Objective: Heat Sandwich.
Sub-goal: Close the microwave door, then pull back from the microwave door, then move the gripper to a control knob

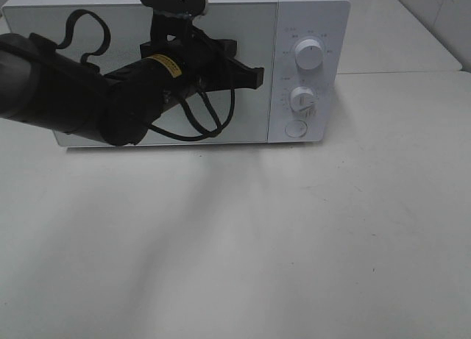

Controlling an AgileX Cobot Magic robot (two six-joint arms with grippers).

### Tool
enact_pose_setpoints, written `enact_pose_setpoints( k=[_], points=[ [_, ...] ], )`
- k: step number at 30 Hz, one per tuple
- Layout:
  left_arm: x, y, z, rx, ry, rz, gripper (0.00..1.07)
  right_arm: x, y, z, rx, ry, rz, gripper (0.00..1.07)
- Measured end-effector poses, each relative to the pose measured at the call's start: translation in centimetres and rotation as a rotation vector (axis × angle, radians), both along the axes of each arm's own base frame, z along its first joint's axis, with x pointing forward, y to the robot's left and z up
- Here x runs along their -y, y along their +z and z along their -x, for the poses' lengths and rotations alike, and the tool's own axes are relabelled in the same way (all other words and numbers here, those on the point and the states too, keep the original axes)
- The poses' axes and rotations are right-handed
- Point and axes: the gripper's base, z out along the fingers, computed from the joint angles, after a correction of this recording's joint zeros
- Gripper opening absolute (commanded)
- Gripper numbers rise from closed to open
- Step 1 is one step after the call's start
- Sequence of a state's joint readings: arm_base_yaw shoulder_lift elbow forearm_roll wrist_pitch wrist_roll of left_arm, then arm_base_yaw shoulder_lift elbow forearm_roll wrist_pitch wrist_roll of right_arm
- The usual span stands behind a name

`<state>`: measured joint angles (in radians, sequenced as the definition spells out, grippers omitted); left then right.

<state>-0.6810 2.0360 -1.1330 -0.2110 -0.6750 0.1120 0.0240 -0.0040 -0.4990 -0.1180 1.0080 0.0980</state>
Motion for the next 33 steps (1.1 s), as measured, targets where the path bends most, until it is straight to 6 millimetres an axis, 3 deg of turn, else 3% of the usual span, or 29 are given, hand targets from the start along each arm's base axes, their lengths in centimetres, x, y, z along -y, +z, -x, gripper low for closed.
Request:
enact_pose_setpoints(
  k=[7,11,16,19,21,22,23,24,26,33],
  points=[
    [0.3,0.1,0.1,-0.012,-0.013,-0.012,0.0,0.0,0.0,0.0,0.0,0.0,0.0,0.76],
    [-0.7,0.0,0.9,-0.042,0.018,-0.001,0.0,0.0,0.0,0.0,0.0,0.0,0.0,0.76],
    [-1.8,0.1,3.1,-0.087,0.024,-0.007,0.0,0.0,0.0,0.0,0.0,0.0,0.0,0.76],
    [-2.1,0.4,4.8,-0.118,-0.001,-0.027,0.06,0.0,0.0,0.0,0.0,0.0,0.0,0.76],
    [-2.6,0.6,5.7,-0.156,-0.014,-0.048,0.23,0.0,0.0,0.0,0.0,0.0,0.0,0.76],
    [-3.1,0.7,6.5,-0.211,-0.027,-0.076,0.52,0.0,0.0,0.0,0.0,0.0,0.0,0.76],
    [-3.2,0.8,6.8,-0.237,-0.033,-0.088,0.7,0.0,0.0,0.0,0.0,0.0,0.0,0.76],
    [-3.2,0.8,6.8,-0.237,-0.033,-0.088,0.7,0.0,0.0,0.0,0.0,0.0,0.0,0.76],
    [-3.5,1.2,7.6,-0.306,-0.053,-0.121,1.01,0.0,0.0,0.0,0.0,0.0,0.0,0.76],
    [-4.5,2.7,9.9,-0.473,-0.132,-0.24,0.98,0.0,0.0,0.0,0.0,0.0,0.0,0.76]
  ],
)
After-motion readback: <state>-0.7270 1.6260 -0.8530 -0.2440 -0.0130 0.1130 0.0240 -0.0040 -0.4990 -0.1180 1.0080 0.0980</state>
